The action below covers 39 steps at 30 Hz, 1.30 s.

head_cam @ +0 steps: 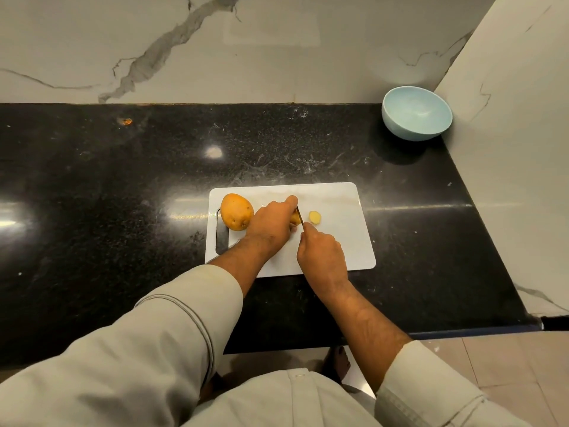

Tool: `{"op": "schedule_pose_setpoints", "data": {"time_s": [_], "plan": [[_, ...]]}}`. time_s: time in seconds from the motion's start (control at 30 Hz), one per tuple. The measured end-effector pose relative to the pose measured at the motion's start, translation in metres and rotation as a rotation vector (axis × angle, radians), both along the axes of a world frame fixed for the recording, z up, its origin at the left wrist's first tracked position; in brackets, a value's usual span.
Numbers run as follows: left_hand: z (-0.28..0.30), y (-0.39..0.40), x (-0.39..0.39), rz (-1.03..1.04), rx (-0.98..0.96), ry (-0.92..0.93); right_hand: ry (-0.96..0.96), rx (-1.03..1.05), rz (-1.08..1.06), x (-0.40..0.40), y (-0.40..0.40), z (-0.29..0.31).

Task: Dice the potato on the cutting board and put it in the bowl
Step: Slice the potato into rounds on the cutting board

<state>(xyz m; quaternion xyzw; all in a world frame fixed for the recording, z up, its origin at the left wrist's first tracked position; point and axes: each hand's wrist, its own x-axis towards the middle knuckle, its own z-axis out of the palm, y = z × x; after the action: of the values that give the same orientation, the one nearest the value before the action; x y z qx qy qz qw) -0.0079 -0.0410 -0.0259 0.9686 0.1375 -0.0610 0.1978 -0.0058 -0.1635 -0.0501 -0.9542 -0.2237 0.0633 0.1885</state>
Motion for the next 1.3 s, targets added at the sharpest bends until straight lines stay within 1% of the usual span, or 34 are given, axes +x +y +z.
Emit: {"op": "schedule_pose_setpoints", "data": {"time_s": [0.23, 0.43, 0.57, 0.67, 0.83, 1.0, 1.13, 1.3], "plan": [[-0.003, 0.000, -0.001, -0.002, 0.006, -0.032, 0.009, -0.016, 0.004, 0.002, 0.002, 0.000], [-0.004, 0.001, 0.000, 0.008, -0.026, -0.031, 0.020, -0.010, -0.003, 0.011, 0.010, 0.002], [-0.005, 0.001, 0.001, 0.011, -0.008, -0.013, 0.031, -0.011, -0.023, 0.001, 0.002, -0.004], [-0.007, 0.001, -0.002, -0.004, 0.004, -0.031, 0.038, -0.028, -0.011, -0.001, -0.001, -0.007], [-0.007, 0.001, -0.002, 0.008, -0.008, -0.051, 0.072, 0.007, -0.014, 0.013, 0.015, -0.001], [-0.008, 0.001, -0.003, 0.013, 0.009, -0.065, 0.068, -0.084, 0.001, -0.002, -0.003, -0.010], [-0.010, 0.000, -0.004, -0.002, 0.024, -0.077, 0.085, -0.076, 0.012, 0.002, 0.001, -0.007], [-0.008, 0.002, -0.002, 0.019, -0.043, -0.068, 0.124, -0.104, 0.015, 0.006, 0.005, -0.003]]}}
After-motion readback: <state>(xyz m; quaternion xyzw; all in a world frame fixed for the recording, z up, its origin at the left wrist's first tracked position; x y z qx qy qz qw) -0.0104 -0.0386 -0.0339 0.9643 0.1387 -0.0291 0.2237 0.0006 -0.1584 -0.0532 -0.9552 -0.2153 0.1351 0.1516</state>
